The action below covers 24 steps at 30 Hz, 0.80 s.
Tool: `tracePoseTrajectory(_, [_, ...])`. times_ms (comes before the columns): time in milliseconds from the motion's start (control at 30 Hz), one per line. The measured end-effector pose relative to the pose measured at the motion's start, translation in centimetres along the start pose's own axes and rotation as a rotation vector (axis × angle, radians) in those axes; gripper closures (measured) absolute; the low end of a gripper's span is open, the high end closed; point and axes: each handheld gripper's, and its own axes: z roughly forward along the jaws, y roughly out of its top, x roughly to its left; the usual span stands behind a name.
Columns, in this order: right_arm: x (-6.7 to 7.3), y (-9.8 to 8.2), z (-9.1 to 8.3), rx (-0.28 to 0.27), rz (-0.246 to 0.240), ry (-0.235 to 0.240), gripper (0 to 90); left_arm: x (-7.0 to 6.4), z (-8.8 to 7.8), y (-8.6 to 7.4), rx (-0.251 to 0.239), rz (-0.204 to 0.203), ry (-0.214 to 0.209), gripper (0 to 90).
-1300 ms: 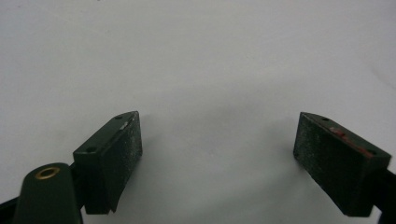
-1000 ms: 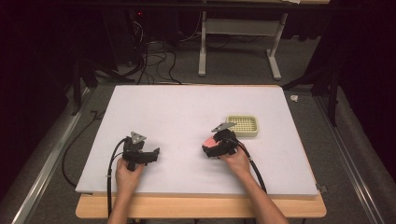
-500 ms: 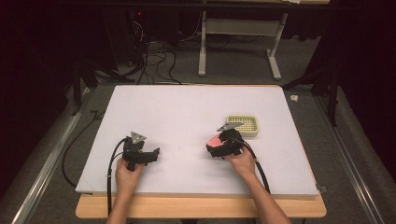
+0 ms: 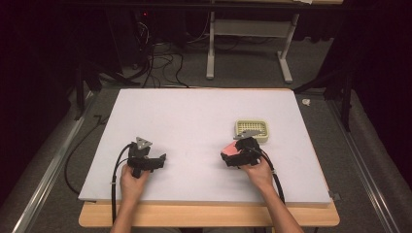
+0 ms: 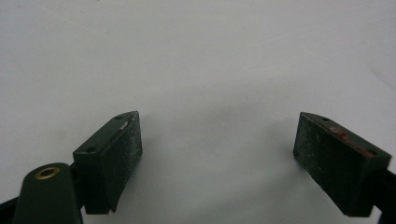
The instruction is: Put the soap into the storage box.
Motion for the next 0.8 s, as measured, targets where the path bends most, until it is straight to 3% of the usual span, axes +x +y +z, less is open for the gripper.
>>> tracePoseTrajectory(600, [-2.1, -1.7, -3.3, -0.037, 0.079, -0.029, 13.5, 0.0, 0.0, 0.0, -0.001, 0.0, 0.001, 16.0])
tracePoseTrajectory(800, [-2.5, -1.9, -4.3, -0.047, 0.073, -0.041, 13.5, 0.0, 0.0, 0.0, -0.001, 0.0, 0.001, 16.0])
